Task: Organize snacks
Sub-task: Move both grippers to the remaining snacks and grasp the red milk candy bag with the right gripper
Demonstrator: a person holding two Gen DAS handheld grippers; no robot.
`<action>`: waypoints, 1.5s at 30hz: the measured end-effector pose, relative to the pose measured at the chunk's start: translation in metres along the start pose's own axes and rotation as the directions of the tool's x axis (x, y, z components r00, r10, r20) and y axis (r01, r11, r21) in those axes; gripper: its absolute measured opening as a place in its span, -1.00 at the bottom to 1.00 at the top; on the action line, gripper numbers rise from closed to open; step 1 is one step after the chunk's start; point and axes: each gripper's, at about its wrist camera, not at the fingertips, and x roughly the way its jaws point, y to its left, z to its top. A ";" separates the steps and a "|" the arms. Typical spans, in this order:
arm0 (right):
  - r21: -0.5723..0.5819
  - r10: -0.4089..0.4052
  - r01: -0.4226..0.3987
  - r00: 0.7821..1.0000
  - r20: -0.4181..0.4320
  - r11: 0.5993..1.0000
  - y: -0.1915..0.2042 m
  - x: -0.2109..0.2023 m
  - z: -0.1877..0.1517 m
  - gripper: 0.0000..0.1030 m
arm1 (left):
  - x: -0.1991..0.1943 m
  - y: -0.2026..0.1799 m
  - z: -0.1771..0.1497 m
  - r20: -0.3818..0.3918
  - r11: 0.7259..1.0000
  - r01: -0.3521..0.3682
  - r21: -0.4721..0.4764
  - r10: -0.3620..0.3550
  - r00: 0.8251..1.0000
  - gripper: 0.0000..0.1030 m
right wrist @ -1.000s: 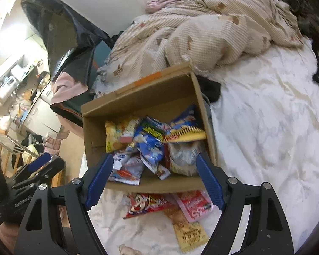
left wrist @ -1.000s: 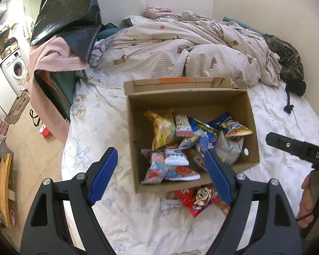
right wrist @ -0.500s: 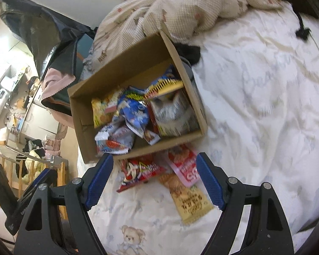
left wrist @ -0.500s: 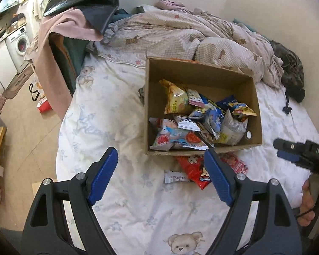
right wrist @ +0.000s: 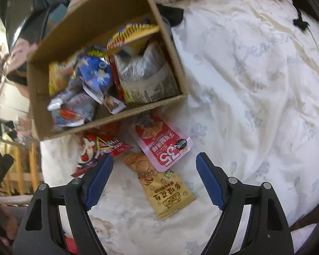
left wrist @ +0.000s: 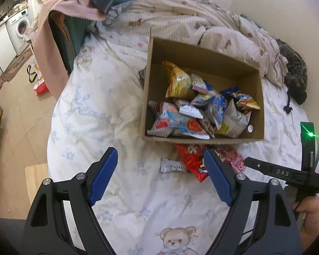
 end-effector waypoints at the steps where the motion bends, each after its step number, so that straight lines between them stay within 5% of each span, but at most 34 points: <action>1: 0.003 0.041 -0.041 0.999 -0.005 0.999 0.002 0.003 0.001 0.61 | 0.002 0.003 0.000 -0.015 1.000 0.003 -0.018 -0.003 1.000 0.57; 4: -0.084 0.147 -0.152 0.987 -0.061 0.985 0.028 0.015 0.006 0.61 | 0.004 0.014 0.000 -0.035 0.997 0.014 -0.076 -0.017 0.999 0.57; 12: -0.306 0.055 -0.080 0.995 -0.088 0.949 0.096 0.063 0.011 0.54 | 0.006 0.030 0.006 -0.037 0.988 0.001 -0.154 -0.007 0.999 0.57; 14: -0.334 0.016 -0.045 0.996 -0.091 0.941 0.101 0.072 0.009 0.14 | 0.005 0.033 0.006 -0.033 0.987 -0.006 -0.159 0.001 0.999 0.57; 20: -0.326 0.040 -0.068 0.995 -0.093 0.943 0.096 0.050 -0.010 -0.31 | 0.010 0.041 0.005 -0.065 0.981 -0.002 -0.195 -0.011 0.998 0.57; 30: -0.311 0.081 -0.120 0.988 -0.135 0.943 0.087 0.025 -0.067 -0.59 | 0.012 0.033 0.000 -0.086 0.983 0.002 -0.182 -0.018 0.996 0.57; 33: -0.310 0.074 -0.123 0.984 -0.164 0.943 0.087 0.027 -0.077 -0.59 | 0.012 0.036 -0.002 -0.088 0.982 -0.004 -0.191 -0.013 0.996 0.57; 36: -0.272 0.076 -0.124 0.981 -0.180 0.954 0.091 0.037 -0.069 -0.33 | 0.014 0.037 -0.003 -0.095 0.981 -0.010 -0.195 -0.008 0.995 0.57; 38: -0.260 0.070 -0.115 0.982 -0.177 0.959 0.099 0.047 -0.067 0.43 | 0.015 0.038 -0.004 -0.095 0.980 -0.014 -0.196 -0.005 0.995 0.57; 39: -0.266 0.047 -0.091 0.984 -0.169 0.960 0.103 0.051 -0.065 0.53 | 0.015 0.038 -0.003 -0.095 0.980 -0.016 -0.196 -0.003 0.995 0.57; 45: -0.333 -0.080 0.003 0.973 -0.215 0.943 0.124 0.096 -0.058 0.58 | 0.016 0.042 -0.002 -0.096 0.978 -0.018 -0.207 -0.002 0.995 0.57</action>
